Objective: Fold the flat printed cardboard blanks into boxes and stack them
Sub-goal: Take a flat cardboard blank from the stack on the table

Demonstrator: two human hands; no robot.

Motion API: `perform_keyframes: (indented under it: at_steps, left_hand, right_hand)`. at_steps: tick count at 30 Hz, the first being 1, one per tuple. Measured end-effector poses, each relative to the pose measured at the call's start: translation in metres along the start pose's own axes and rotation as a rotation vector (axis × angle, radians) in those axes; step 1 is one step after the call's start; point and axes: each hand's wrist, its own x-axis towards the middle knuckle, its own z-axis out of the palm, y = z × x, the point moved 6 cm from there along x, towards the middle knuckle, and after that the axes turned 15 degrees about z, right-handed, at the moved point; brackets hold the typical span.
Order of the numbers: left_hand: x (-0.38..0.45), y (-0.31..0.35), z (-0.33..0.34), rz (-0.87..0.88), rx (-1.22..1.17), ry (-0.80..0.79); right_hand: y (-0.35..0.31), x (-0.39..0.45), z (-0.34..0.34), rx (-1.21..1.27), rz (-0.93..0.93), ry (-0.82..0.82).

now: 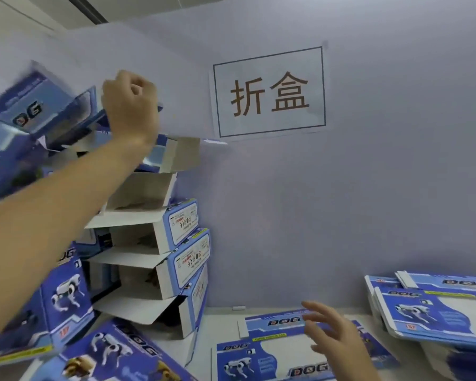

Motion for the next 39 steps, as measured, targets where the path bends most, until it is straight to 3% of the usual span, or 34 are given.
perform_keyframes:
  at_steps: [2,7,10,14,16,18,22,25,28,32,36,39]
  left_hand:
    - [-0.058,0.029,0.025,0.068,-0.106,-0.171]
    - [-0.213,0.052,0.088,-0.077,-0.242,-0.691]
    - [-0.318,0.037,0.107,-0.22,-0.188,-1.047]
    - [-0.425,-0.001,0.097,-0.386,-0.035,-1.396]
    - [-0.451,-0.016,0.09,-0.36,0.074,-1.59]
    - [-0.458,-0.025,0.087,-0.304,0.125,-1.68]
    - [-0.448,-0.027,0.083,-0.264,0.133,-1.498]
    - [-0.445,-0.023,0.082,-0.209,0.132,-1.473]
    - [-0.437,-0.016,0.081,-0.063,0.145,-1.417]
    - [-0.417,-0.009,0.077,0.148,0.32,-1.222]
    - [-0.397,-0.005,0.07,0.233,0.416,-1.042]
    - [-0.382,0.003,0.059,0.161,0.372,-0.894]
  right_hand:
    - [0.005,-0.003,-0.003,-0.265,-0.062,0.081]
    - [0.028,-0.001,0.009,-0.796,-0.019,0.049]
    - [0.04,-0.003,0.012,-0.908,0.05,0.04]
    - [0.052,-0.002,0.006,-0.948,0.097,0.093]
    - [0.052,0.0,0.006,-1.0,0.104,0.082]
    - [0.051,0.005,0.007,-1.055,0.103,0.068]
    - [0.053,0.005,0.004,-1.066,0.09,0.086]
    - [0.052,0.004,0.001,-0.986,0.065,0.117]
    - [0.041,0.001,-0.006,-0.728,-0.042,0.258]
    - [0.029,-0.005,-0.025,-0.365,-0.214,0.515]
    - [0.036,0.0,-0.033,-0.148,-0.12,0.561]
    - [0.041,0.004,-0.031,-0.055,-0.029,0.459]
